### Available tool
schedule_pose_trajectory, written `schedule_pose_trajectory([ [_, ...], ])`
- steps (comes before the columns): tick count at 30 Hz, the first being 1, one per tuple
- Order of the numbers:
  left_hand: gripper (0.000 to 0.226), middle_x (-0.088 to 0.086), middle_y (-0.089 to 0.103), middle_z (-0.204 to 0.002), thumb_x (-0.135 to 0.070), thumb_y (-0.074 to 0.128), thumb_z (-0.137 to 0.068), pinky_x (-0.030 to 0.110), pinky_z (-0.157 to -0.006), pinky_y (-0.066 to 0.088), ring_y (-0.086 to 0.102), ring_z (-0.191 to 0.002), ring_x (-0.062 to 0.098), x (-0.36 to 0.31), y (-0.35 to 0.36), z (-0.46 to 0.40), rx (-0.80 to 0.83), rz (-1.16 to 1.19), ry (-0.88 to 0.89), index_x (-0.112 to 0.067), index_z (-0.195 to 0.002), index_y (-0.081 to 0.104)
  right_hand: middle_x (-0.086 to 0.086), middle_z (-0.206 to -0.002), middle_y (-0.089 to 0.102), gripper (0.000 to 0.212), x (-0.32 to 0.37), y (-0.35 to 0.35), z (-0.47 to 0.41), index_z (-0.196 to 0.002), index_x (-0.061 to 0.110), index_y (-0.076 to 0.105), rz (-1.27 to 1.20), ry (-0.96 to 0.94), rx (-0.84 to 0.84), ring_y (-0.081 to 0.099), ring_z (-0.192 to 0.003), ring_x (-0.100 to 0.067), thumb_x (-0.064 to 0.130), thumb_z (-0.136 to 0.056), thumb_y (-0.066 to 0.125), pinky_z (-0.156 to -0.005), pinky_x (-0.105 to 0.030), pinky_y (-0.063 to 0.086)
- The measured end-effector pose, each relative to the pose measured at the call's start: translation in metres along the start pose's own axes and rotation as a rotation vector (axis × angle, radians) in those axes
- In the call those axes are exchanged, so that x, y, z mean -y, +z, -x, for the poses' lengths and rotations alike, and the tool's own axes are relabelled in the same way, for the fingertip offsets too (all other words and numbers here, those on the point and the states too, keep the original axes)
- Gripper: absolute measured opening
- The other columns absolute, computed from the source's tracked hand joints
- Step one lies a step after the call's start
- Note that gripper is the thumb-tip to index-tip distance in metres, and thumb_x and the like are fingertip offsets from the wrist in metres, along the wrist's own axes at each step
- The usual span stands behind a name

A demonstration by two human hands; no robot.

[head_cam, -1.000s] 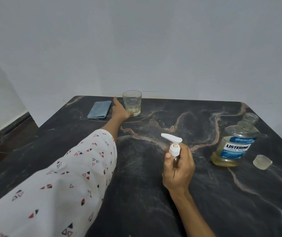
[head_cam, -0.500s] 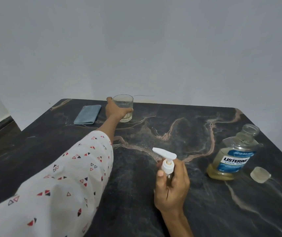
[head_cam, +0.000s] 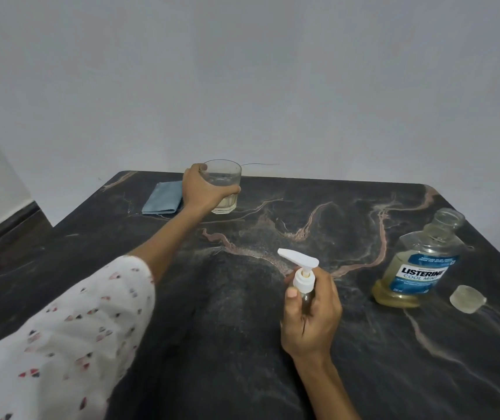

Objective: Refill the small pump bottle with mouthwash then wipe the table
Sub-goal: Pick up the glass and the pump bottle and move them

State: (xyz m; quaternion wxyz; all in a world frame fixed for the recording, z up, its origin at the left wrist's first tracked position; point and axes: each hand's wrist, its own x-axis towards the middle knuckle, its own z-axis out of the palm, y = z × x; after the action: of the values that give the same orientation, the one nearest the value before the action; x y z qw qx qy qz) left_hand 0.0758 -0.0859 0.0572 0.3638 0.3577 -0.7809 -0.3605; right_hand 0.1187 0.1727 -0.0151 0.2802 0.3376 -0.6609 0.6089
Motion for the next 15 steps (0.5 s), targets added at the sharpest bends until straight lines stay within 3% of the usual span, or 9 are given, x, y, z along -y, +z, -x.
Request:
schedule_pose_trajectory([
  [5,0.083,0.006,0.055,-0.122,-0.034,0.089,-0.054,0.025,-0.082,0.049,0.055,-0.105,0.020,-0.003,-0.065,0.059,0.022,0.057,0.140,-0.014,-0.123,0.048,0.009,-0.073,0.050,0.058,0.000,0.000,0.000,-0.085,0.000,0.060,-0.001,0.016,-0.011,0.047,-0.062,-0.014,0.050,-0.097,0.033,-0.059,-0.019,0.036],
  [7,0.084,0.002,0.055,-0.118,-0.044,0.086,-0.046,0.020,-0.078,0.046,0.056,-0.100,0.016,-0.002,-0.092,0.089,0.066,0.056,0.165,-0.021,-0.118,0.049,0.007,-0.072,0.052,0.058,0.001,0.000,0.000,-0.085,0.000,0.060,-0.006,0.020,-0.015,0.048,-0.062,-0.016,0.050,-0.097,0.033,-0.059,-0.019,0.036],
  [11,0.088,-0.005,0.056,-0.108,-0.054,0.075,-0.035,0.024,-0.076,0.048,0.055,-0.091,0.008,0.008,-0.132,0.144,0.088,0.082,0.122,-0.027,-0.115,0.050,0.012,-0.075,0.051,0.058,0.002,0.000,-0.001,-0.087,-0.001,0.060,-0.016,0.023,-0.021,0.047,-0.064,-0.013,0.050,-0.097,0.033,-0.061,-0.018,0.036],
  [15,0.085,0.000,0.057,-0.105,-0.034,0.092,-0.039,0.019,-0.073,0.043,0.057,-0.089,0.013,0.027,-0.148,0.175,0.002,0.092,0.073,-0.024,-0.114,0.053,0.011,-0.075,0.053,0.059,0.002,-0.001,-0.001,-0.086,-0.002,0.060,-0.005,0.014,-0.021,0.048,-0.064,-0.014,0.050,-0.096,0.034,-0.062,-0.018,0.036],
])
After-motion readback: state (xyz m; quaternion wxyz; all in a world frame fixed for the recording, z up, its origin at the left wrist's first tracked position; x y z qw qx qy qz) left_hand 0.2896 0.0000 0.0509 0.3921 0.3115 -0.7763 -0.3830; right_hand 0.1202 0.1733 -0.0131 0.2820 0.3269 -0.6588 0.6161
